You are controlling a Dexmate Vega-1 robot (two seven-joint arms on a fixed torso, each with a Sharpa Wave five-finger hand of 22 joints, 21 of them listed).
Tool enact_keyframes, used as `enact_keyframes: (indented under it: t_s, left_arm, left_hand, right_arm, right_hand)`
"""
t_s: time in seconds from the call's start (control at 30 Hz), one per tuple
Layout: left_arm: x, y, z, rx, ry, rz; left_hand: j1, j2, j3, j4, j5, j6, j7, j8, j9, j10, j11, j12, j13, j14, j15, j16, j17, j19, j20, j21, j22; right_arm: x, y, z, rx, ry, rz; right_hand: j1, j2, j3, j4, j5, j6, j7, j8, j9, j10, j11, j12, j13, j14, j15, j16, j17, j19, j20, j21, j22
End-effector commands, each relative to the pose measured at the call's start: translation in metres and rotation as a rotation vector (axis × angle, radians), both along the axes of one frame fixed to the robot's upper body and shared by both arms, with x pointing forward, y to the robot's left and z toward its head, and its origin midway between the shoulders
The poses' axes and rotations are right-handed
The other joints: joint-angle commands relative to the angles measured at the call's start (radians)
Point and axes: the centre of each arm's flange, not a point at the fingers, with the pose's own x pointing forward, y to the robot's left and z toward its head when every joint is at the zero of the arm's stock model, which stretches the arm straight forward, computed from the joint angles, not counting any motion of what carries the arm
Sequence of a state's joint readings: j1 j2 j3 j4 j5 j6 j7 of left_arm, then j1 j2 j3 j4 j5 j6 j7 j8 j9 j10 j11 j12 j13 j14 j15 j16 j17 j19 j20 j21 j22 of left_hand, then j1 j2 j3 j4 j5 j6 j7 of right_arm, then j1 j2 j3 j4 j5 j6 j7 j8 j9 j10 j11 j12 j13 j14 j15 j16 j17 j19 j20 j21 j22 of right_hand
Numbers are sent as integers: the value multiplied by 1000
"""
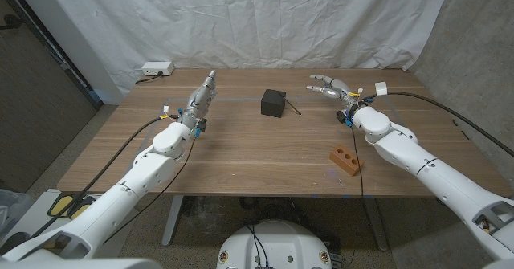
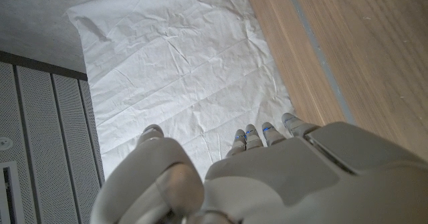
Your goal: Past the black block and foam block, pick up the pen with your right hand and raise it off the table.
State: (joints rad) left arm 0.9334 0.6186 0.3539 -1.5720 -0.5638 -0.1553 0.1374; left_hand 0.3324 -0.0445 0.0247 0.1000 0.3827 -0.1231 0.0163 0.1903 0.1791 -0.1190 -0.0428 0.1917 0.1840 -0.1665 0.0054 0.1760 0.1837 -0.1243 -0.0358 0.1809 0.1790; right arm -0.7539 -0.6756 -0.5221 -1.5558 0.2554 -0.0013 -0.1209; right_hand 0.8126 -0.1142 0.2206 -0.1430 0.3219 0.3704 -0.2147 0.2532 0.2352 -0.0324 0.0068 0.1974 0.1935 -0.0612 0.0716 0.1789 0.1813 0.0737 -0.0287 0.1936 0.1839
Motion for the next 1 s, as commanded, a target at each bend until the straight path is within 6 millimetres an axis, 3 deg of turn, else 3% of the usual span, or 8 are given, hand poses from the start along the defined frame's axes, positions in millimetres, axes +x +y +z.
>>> enact_keyframes:
  t_s: [0.03,0.2,0.4,0.9,1.0]
  left_arm:
    - [-10,-2,1,16,-13,41]
    - [-13,-1,-1,1,-14,38]
    - [-17,1,-5,-12,-12,35]
    - [-19,-5,-9,-11,-8,29]
    - [-19,-4,-9,-11,-7,37]
  left_hand:
    - [6,9,-9,4,2,-5,9,2,6,-9,11,2,2,-16,4,0,3,-20,-45,2,6]
    - [7,10,-10,4,1,-5,10,2,6,-10,12,3,2,-18,-4,1,3,-23,-55,3,6]
    - [8,10,-12,3,1,-6,11,2,6,-9,18,4,2,-16,-2,3,2,-24,-52,5,6]
    - [12,11,-15,2,1,-8,12,2,6,-10,19,4,2,-15,4,6,2,-29,-45,7,6]
    - [13,11,-16,1,1,-8,14,2,6,-11,20,5,2,-15,4,6,1,-29,-56,8,6]
  right_arm:
    - [21,7,-17,-200,-47,-101]
    - [25,17,-26,-225,-60,-106]
    - [26,24,-31,-235,-85,-127]
    - [20,49,-38,-351,-104,-195]
    - [19,56,-36,-394,-118,-221]
  right_hand:
    - [10,-2,-6,3,6,-12,-2,-4,3,-9,-9,9,4,-3,-6,3,2,6,-6,2,2]
    - [5,2,-14,11,7,0,-4,-1,5,-12,-7,10,4,-7,-3,4,3,6,-8,3,1]
    - [4,4,-31,18,11,29,-4,8,10,46,-19,36,5,26,-13,15,3,34,-15,13,0]
    - [-4,17,-55,33,15,139,-2,49,22,39,-2,33,5,16,3,8,4,16,5,6,1]
    - [-4,18,-59,35,16,154,-2,54,22,36,-5,32,4,17,0,9,4,16,3,6,1]
